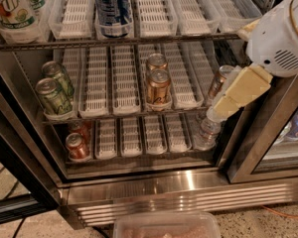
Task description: Pick pepsi can from top shelf of fridge
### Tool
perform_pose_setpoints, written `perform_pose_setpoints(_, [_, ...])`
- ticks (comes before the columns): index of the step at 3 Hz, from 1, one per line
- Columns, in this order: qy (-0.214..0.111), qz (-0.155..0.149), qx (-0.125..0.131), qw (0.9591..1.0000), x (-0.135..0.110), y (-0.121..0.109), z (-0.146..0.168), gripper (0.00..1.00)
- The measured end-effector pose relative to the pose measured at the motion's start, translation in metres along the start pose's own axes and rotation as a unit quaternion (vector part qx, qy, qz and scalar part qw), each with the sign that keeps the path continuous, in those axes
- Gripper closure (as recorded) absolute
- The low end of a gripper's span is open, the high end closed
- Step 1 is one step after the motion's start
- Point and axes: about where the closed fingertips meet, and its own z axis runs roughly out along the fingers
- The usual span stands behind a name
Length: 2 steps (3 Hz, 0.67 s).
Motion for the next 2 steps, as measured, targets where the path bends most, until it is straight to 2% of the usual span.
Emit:
perform_pose_setpoints(1, [-0.026,0.003,-0.002,0.9996,-0.012,0.012,0.009,0.0])
perform_pose_setpoints(2, [-0.073,0.022,0.01,0.997,-0.041,0.044,0.018,0.0])
